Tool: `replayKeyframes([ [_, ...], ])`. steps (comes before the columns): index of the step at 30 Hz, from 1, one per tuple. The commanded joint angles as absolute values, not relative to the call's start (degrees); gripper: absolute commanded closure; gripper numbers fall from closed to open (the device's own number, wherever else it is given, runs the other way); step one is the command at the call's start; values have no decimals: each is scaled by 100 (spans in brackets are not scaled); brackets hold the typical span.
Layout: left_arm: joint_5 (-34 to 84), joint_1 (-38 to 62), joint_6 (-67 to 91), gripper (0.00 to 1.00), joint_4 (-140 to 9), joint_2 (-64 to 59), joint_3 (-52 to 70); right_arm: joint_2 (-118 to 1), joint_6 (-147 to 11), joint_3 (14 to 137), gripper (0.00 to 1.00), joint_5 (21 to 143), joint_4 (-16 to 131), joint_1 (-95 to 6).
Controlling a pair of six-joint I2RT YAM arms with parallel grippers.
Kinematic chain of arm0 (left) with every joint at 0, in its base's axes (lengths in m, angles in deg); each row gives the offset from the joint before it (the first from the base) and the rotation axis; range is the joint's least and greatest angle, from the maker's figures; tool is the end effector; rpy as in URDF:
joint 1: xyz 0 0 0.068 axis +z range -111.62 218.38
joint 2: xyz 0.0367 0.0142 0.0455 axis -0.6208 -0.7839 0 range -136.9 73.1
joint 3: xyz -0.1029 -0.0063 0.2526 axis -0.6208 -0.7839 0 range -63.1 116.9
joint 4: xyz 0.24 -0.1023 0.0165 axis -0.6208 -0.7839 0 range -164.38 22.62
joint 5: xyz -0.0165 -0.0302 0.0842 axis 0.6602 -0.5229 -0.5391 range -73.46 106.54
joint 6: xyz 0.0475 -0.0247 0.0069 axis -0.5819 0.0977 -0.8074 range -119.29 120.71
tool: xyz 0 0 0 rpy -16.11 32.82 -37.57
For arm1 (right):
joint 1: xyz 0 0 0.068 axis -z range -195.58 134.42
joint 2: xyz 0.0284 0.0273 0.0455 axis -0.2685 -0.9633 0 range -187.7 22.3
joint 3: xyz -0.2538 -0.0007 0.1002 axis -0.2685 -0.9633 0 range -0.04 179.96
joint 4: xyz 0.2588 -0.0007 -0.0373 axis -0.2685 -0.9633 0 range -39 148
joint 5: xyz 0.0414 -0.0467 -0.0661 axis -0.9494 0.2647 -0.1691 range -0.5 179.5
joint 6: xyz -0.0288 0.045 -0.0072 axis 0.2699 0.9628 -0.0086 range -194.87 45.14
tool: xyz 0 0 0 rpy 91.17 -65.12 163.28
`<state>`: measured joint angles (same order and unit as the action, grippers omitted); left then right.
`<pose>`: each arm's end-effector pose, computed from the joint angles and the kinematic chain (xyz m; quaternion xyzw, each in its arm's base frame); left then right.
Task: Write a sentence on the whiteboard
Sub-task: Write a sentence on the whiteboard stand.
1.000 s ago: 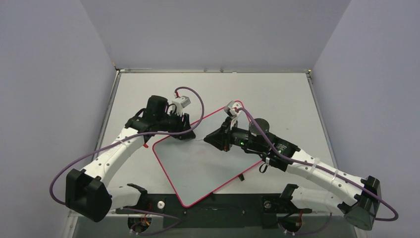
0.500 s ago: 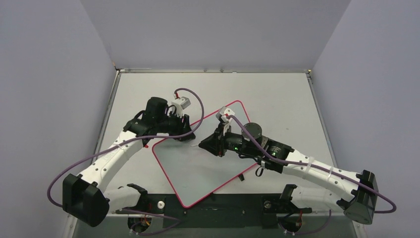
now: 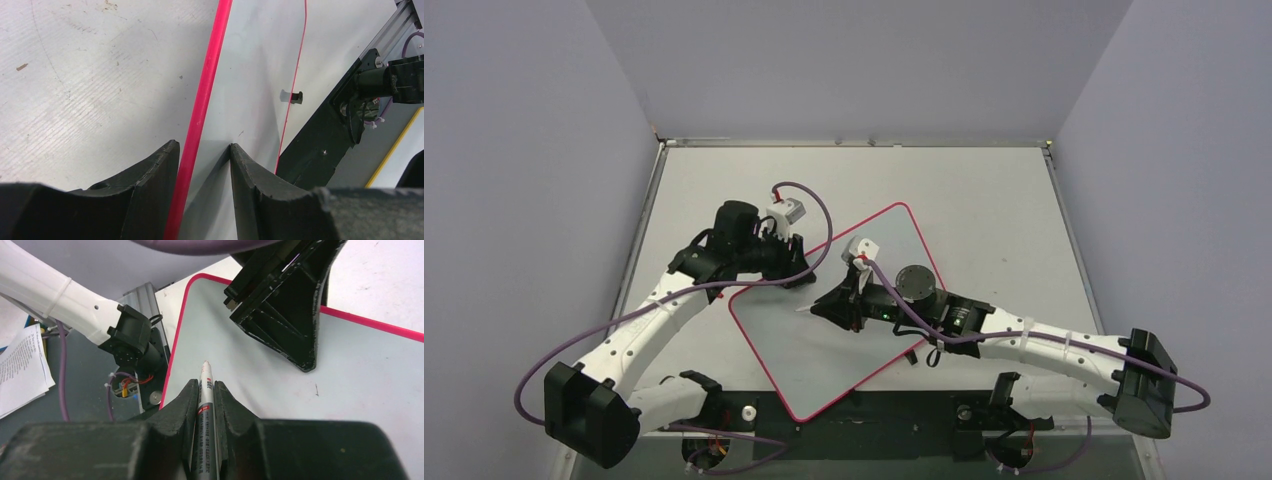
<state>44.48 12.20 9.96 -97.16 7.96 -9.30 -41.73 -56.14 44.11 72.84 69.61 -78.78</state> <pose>0.2083 -0.1211 0.2942 0.2288 0.8592 -0.3315 0.3156 0.1091 0.2387 0.3084 -0.3710 0.6568 0.5071 0.4170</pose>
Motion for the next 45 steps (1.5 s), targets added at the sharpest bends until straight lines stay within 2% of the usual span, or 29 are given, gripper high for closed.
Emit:
replayKeyframes([
  [1,4086,1254,817,100,-9164,949,-874,-4339,-5773,4364,100,7377,7837,-8050],
  [45,4051,1254,844,100,-9140,877,-947,-4742,-5997,4417,100,7747,8234,-8461],
])
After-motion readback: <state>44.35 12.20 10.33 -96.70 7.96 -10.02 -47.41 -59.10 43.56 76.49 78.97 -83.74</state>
